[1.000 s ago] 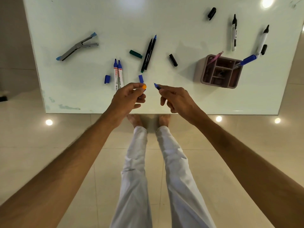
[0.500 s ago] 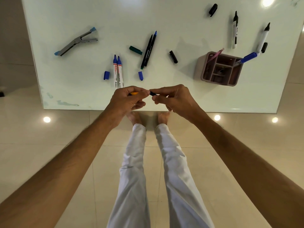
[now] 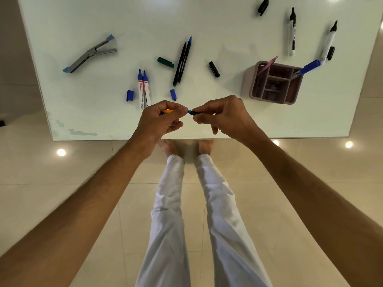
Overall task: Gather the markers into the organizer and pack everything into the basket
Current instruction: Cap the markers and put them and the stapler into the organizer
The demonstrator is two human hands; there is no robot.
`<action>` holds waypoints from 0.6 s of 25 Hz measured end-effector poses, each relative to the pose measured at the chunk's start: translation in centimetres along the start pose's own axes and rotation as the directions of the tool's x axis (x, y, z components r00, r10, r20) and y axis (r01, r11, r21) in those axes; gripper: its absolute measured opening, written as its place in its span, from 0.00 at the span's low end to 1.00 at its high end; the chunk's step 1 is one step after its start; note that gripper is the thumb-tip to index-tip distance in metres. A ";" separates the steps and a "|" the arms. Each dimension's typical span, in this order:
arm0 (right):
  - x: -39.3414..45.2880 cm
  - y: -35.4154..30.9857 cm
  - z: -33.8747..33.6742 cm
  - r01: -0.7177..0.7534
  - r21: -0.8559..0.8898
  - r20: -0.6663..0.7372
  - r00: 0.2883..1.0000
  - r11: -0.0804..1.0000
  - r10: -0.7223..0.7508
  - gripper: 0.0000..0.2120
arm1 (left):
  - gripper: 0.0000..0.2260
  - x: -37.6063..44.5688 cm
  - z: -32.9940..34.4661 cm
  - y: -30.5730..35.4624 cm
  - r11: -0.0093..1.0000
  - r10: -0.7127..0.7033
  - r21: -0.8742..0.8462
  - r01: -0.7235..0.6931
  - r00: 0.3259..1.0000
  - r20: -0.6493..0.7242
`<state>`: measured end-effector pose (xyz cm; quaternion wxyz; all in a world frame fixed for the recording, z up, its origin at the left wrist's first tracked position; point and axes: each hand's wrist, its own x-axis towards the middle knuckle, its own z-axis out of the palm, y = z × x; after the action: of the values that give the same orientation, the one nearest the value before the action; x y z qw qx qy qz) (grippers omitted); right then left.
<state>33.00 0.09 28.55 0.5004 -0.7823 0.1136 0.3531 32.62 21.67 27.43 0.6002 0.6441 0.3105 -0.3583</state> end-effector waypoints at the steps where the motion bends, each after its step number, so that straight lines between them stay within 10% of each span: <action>1: 0.0 -0.1 0.0 0.010 -0.030 -0.001 1.000 1.000 -0.010 0.09 | 0.12 0.0 0.0 0.1 1.000 0.004 -0.018 -0.004 1.000 -0.010; 10: -0.5 -0.9 0.5 0.071 -0.080 -0.014 0.997 0.994 -0.072 0.05 | 0.09 -0.3 0.0 1.0 0.986 0.001 0.163 -0.020 0.994 0.111; 15: -1.2 -1.8 1.9 0.085 -0.148 -0.026 0.996 0.985 -0.090 0.11 | 0.24 -1.0 1.9 1.5 0.962 -0.061 0.271 0.040 0.996 0.071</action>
<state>32.24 2.39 30.19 0.4546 -0.8268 0.0609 0.3256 33.20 19.65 29.04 0.5095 0.6970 0.2512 -0.4375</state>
